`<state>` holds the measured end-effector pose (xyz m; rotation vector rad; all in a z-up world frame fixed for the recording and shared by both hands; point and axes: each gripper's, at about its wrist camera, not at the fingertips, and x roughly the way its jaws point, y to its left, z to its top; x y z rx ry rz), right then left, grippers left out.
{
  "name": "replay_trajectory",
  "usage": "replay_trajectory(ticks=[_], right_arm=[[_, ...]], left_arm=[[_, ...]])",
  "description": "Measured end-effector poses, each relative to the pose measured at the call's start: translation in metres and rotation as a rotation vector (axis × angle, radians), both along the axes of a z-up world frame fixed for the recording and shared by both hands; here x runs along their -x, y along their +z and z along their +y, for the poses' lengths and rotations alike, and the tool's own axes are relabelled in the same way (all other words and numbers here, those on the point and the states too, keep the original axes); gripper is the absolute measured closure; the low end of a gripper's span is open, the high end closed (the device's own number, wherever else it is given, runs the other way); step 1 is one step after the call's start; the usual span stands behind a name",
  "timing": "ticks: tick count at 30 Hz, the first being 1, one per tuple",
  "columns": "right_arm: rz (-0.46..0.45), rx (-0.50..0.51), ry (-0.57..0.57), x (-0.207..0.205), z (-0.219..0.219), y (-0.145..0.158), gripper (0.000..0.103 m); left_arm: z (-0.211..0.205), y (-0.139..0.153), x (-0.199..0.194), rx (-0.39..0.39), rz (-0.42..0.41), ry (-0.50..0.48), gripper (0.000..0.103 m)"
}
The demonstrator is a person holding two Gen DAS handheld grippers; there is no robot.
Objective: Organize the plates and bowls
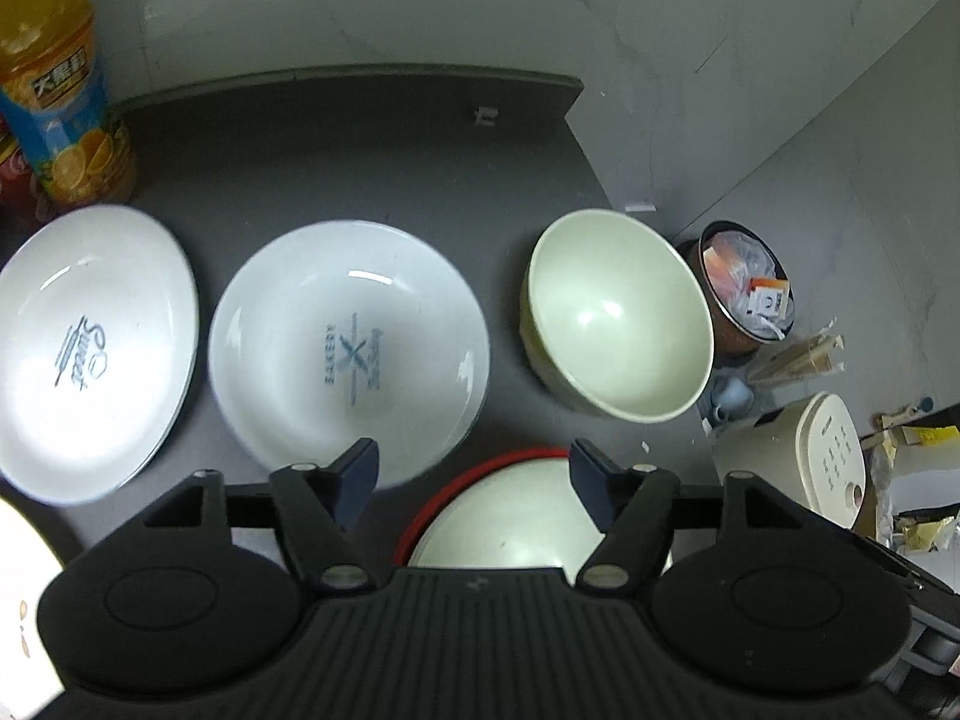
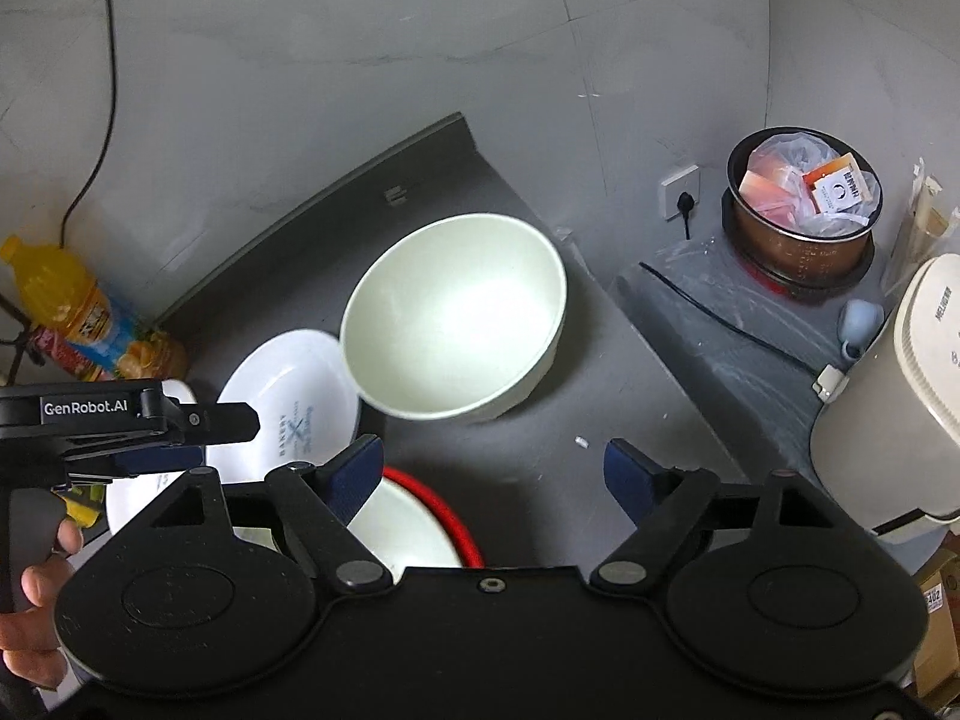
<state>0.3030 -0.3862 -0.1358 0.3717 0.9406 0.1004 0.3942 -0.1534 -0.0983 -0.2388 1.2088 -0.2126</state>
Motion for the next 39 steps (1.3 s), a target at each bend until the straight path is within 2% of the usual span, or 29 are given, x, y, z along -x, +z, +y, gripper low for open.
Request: replay_trajectory(ticks=[5, 9, 17, 19, 22, 24, 27, 31, 33, 34, 36, 38, 39], right_arm=[[-0.001, 0.005, -0.003, -0.012, -0.007, -0.004, 0.023], [0.011, -0.037, -0.021, -0.023, -0.015, -0.014, 0.024], [0.059, -0.085, -0.035, -0.046, -0.023, -0.035, 0.045], [0.084, -0.096, -0.046, -0.05, -0.025, -0.043, 0.056], [0.101, -0.114, -0.048, -0.055, -0.027, -0.052, 0.06], [0.095, -0.131, -0.049, -0.057, -0.028, -0.054, 0.06], [0.106, -0.141, -0.068, -0.063, -0.029, -0.059, 0.062], [0.114, -0.155, -0.069, -0.073, -0.027, -0.066, 0.075], [0.126, -0.153, -0.059, -0.077, -0.024, -0.071, 0.078], [0.133, -0.156, -0.067, -0.078, -0.023, -0.073, 0.08], [0.137, -0.126, -0.065, -0.08, -0.017, -0.07, 0.08], [0.122, -0.085, -0.06, -0.079, -0.012, -0.066, 0.081], [0.119, -0.08, -0.062, -0.079, -0.012, -0.065, 0.081]], left_arm=[[-0.013, -0.006, -0.014, -0.01, -0.026, -0.01, 0.03], [-0.021, -0.014, -0.022, -0.002, -0.027, -0.004, 0.03], [-0.039, -0.03, -0.044, 0.002, -0.039, 0.015, 0.031], [-0.039, -0.034, -0.049, 0.015, -0.042, 0.046, 0.032], [-0.043, -0.044, -0.057, 0.034, -0.029, 0.046, 0.036], [-0.046, -0.05, -0.061, 0.016, -0.021, 0.053, 0.041], [-0.049, -0.058, -0.066, 0.031, -0.009, 0.05, 0.05], [-0.053, -0.069, -0.072, 0.036, 0.015, 0.055, 0.063], [-0.054, -0.074, -0.075, 0.045, 0.029, 0.055, 0.076], [-0.055, -0.075, -0.076, 0.053, 0.03, 0.051, 0.078], [-0.057, -0.078, -0.077, 0.051, 0.03, 0.044, 0.084], [-0.058, -0.081, -0.077, 0.051, 0.036, 0.056, 0.085], [-0.059, -0.081, -0.077, 0.051, 0.048, 0.073, 0.09]])
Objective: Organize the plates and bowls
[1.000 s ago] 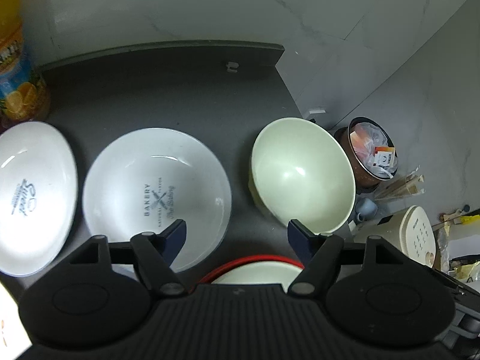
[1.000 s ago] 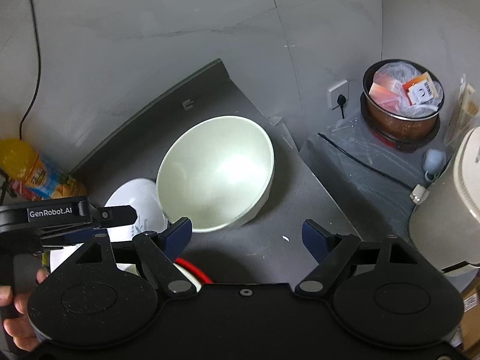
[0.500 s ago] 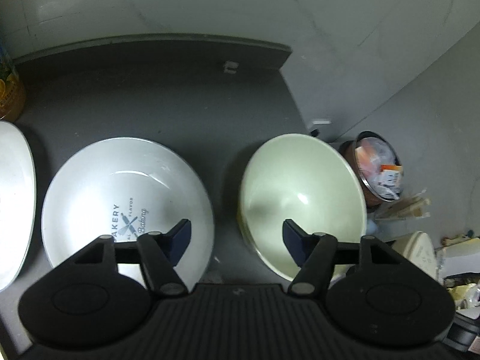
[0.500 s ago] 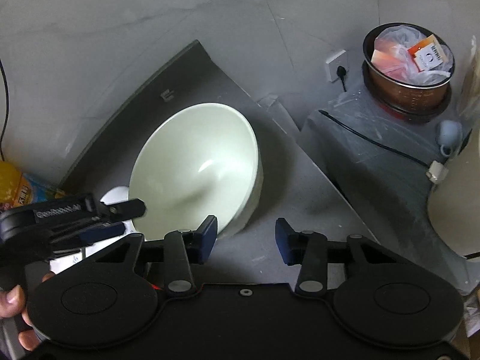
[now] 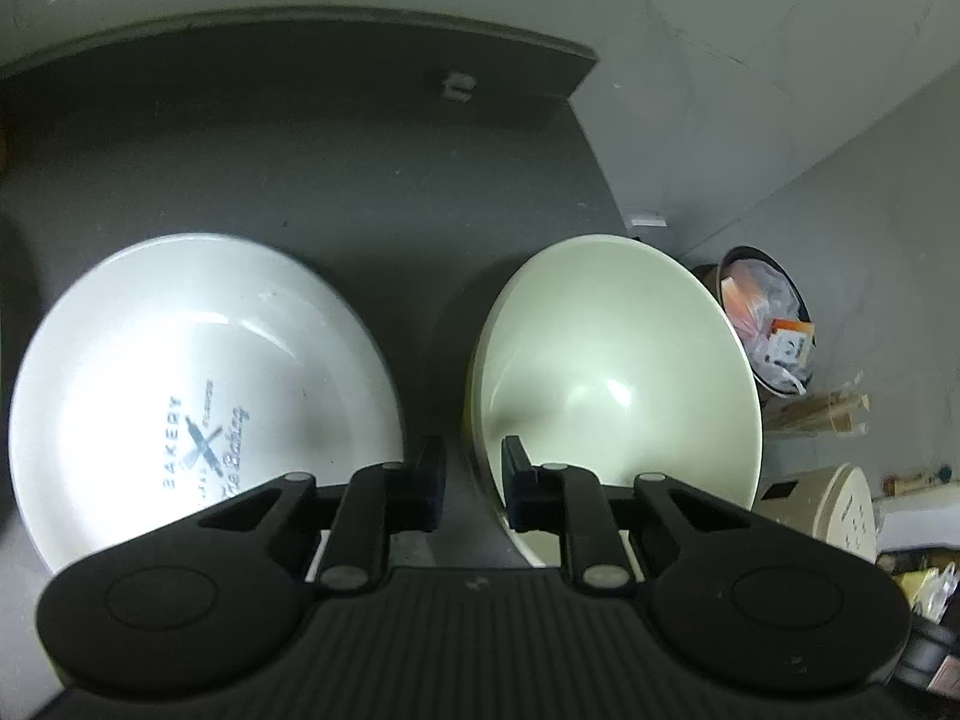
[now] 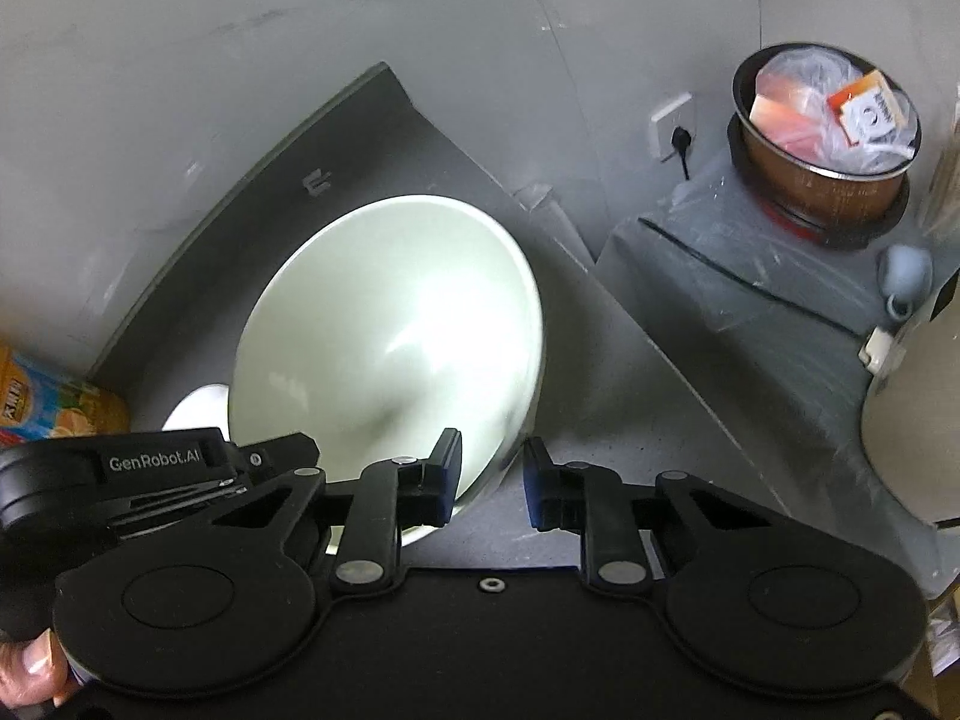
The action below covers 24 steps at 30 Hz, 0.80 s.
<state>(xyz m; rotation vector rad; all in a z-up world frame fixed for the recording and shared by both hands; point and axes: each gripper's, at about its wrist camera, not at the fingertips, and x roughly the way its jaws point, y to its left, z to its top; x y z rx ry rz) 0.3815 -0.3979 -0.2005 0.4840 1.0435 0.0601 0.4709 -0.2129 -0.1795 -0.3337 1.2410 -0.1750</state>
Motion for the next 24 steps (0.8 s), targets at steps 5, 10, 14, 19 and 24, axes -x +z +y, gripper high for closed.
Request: replay_trajectory(ticks=[5, 10, 14, 19, 24], right_arm=[[-0.042, -0.011, -0.016, 0.013, -0.002, 0.013, 0.081], [-0.087, -0.015, -0.028, 0.031, 0.002, 0.034, 0.081], [-0.129, 0.005, -0.012, 0.039, 0.008, 0.047, 0.081], [-0.174, 0.0, -0.021, 0.056, 0.013, 0.064, 0.081], [-0.215, 0.008, -0.019, 0.073, 0.021, 0.08, 0.081]], left_arm=[[-0.012, 0.009, 0.004, -0.032, -0.025, 0.002, 0.091], [-0.004, 0.02, 0.014, 0.002, -0.034, 0.01, 0.09], [0.003, 0.035, 0.027, 0.017, -0.052, 0.013, 0.09], [0.013, 0.053, 0.041, 0.033, -0.086, 0.015, 0.09], [0.024, 0.074, 0.055, 0.058, -0.118, 0.01, 0.09]])
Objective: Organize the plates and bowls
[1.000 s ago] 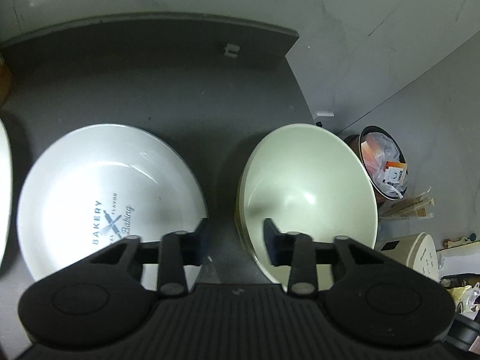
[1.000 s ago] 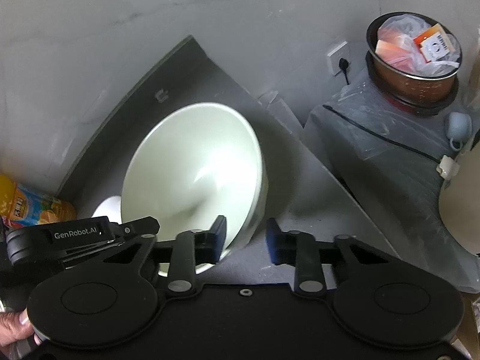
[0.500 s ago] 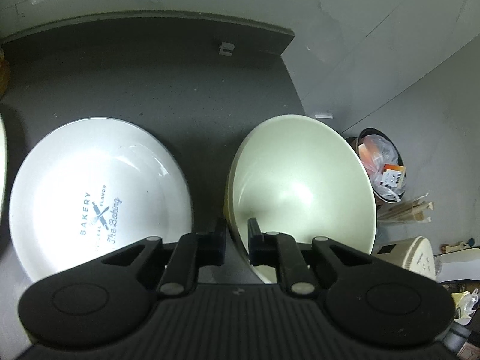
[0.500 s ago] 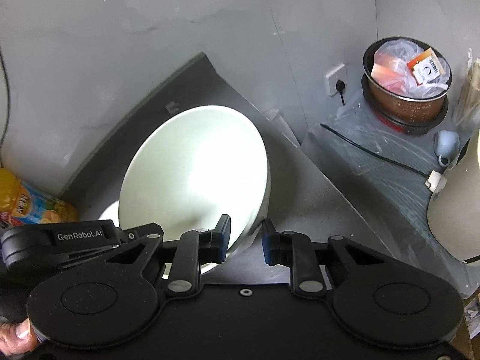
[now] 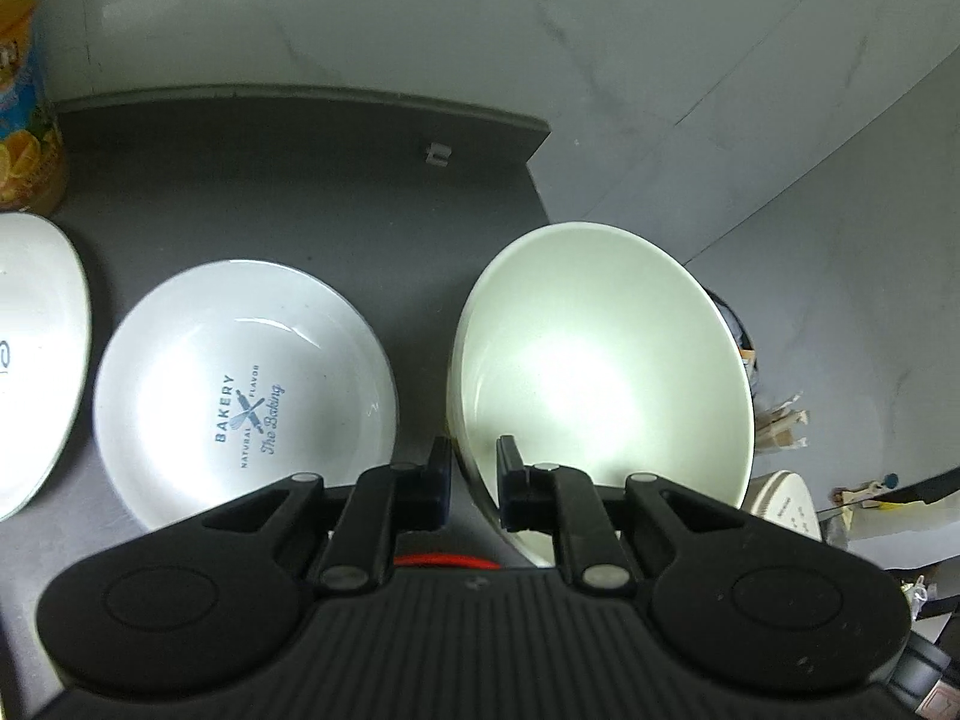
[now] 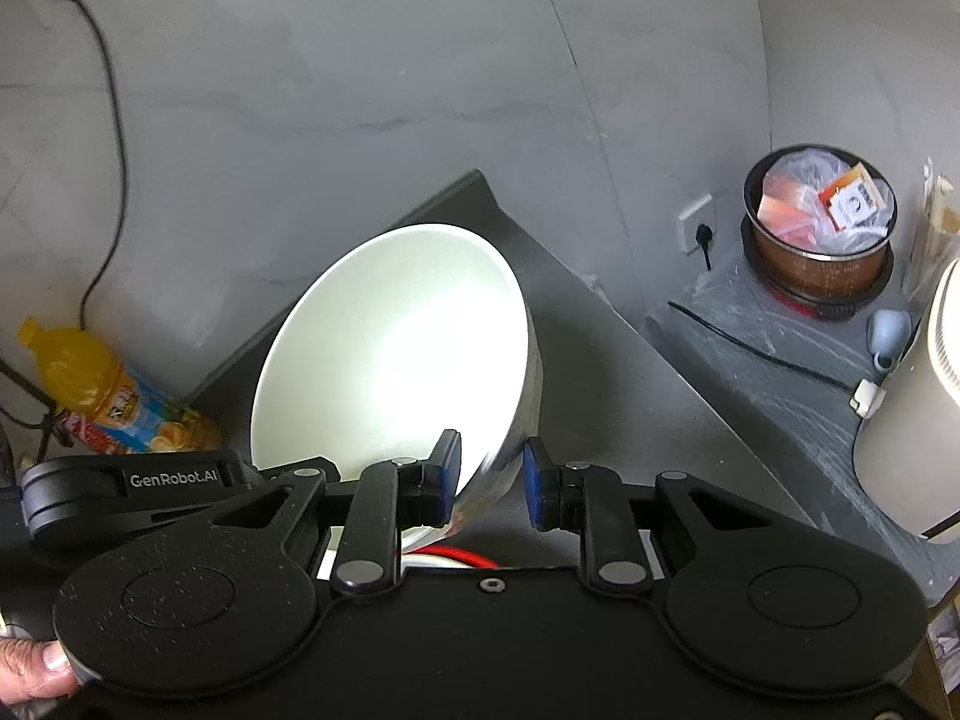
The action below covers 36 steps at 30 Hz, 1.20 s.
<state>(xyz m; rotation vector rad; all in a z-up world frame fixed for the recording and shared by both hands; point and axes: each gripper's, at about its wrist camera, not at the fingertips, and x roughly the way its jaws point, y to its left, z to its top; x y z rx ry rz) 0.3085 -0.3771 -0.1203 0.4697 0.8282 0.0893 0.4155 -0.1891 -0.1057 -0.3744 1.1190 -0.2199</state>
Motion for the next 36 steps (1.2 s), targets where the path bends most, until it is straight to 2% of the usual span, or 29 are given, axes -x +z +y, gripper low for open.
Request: replay_trajectory(ticks=[10, 17, 24, 36], right_arm=[[-0.046, 0.021, -0.002, 0.029, 0.008, 0.02, 0.081], [-0.054, -0.012, 0.011, 0.048, 0.01, 0.023, 0.081], [-0.068, -0.022, 0.028, 0.073, 0.011, 0.017, 0.081], [-0.026, -0.032, 0.073, 0.105, 0.014, -0.01, 0.08]], left_arm=[[0.019, 0.022, 0.028, 0.027, -0.039, -0.017, 0.09], [0.028, 0.03, 0.048, 0.033, -0.061, -0.026, 0.089], [0.038, 0.028, 0.068, 0.055, -0.05, -0.038, 0.089], [0.046, 0.016, 0.109, 0.042, -0.062, -0.048, 0.089]])
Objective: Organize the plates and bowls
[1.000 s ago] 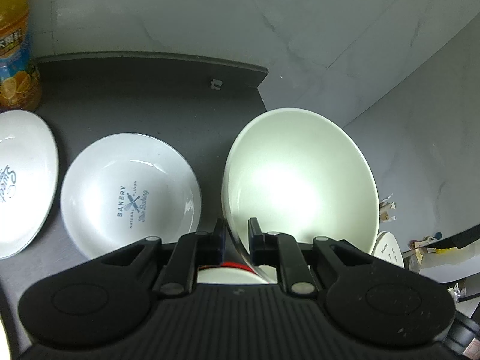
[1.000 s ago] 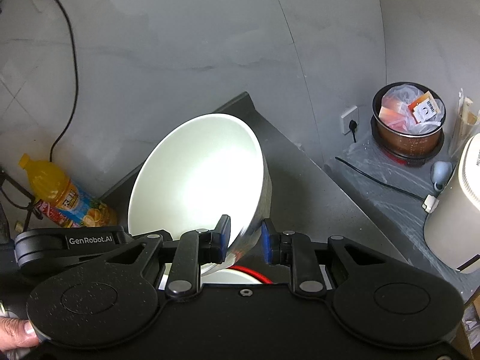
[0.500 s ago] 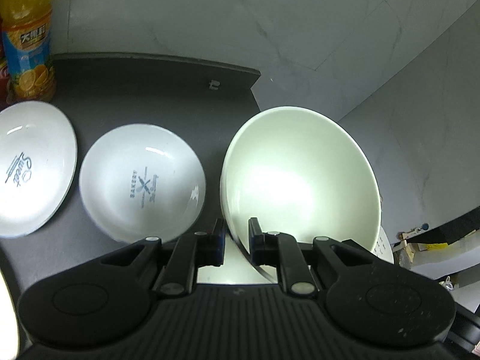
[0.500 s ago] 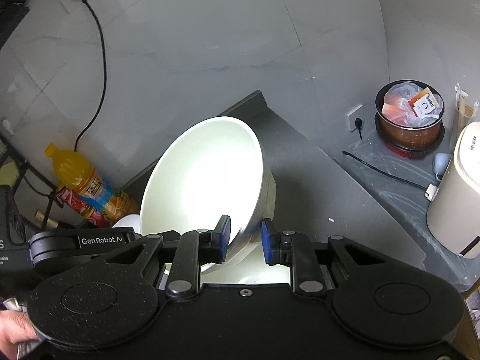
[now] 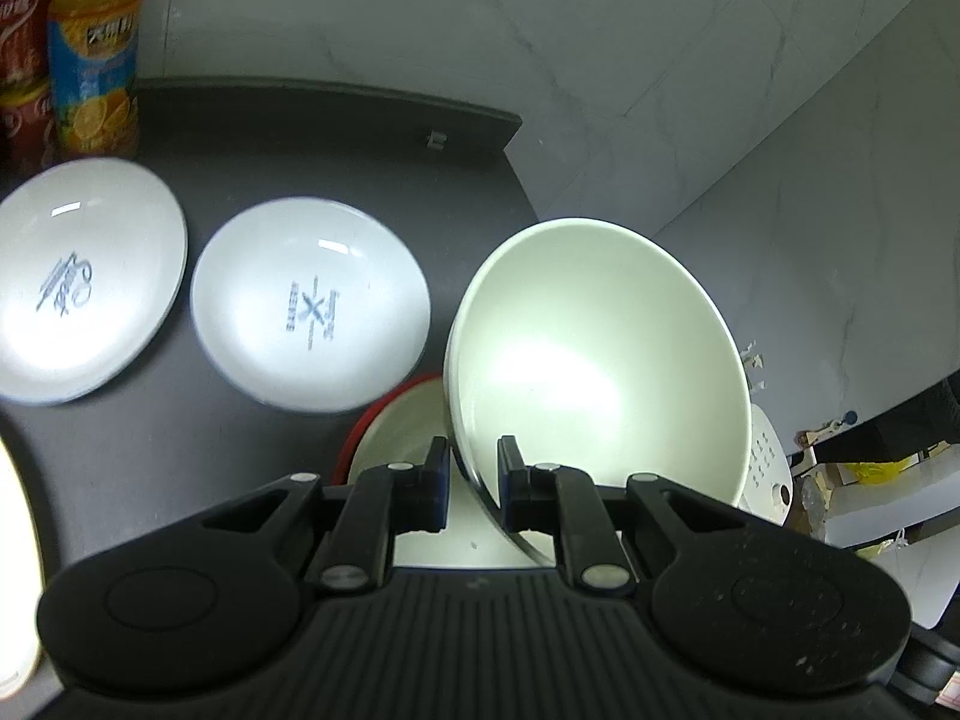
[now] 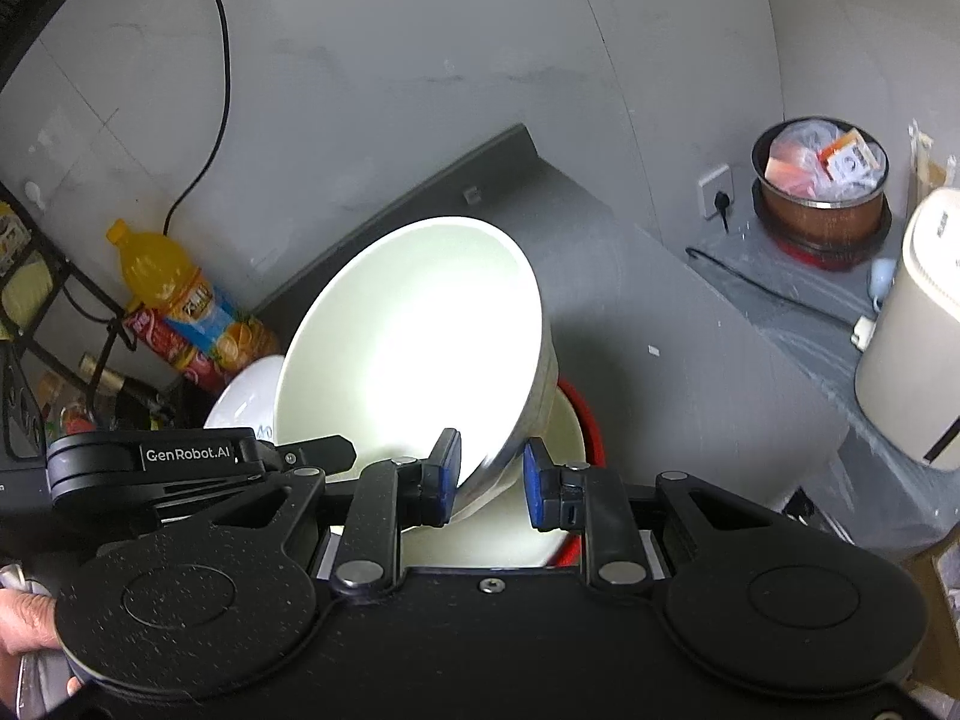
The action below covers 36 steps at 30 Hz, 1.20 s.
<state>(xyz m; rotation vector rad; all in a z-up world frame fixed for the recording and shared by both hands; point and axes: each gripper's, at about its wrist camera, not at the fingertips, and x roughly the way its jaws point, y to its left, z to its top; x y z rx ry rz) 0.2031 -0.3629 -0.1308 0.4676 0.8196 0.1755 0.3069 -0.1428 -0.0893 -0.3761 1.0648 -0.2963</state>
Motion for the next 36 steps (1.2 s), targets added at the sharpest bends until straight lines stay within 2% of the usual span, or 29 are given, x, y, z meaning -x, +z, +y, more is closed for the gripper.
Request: replay_trajectory(ticks=[16, 26, 29, 31, 33, 36], right_arm=[[0.056, 0.008, 0.075, 0.002, 0.007, -0.042, 0.076], [0.072, 0.019, 0.115, -0.004, 0.003, -0.034, 0.071], [0.08, 0.025, 0.111, -0.007, 0.0, -0.027, 0.067], [0.08, 0.024, 0.105, -0.01, -0.003, -0.02, 0.055], [0.073, 0.029, 0.106, -0.013, -0.004, -0.01, 0.052], [0.064, 0.03, 0.116, -0.02, -0.006, 0.003, 0.046]], left_arm=[[0.006, -0.037, 0.025, -0.035, 0.025, 0.015, 0.088], [0.003, -0.04, 0.021, -0.06, 0.035, 0.032, 0.088], [0.002, -0.037, 0.02, -0.074, 0.047, 0.038, 0.087], [0.002, -0.034, 0.018, -0.084, 0.061, 0.048, 0.087], [0.002, -0.03, 0.016, -0.108, 0.073, 0.058, 0.085], [0.002, -0.022, 0.014, -0.121, 0.084, 0.06, 0.075]])
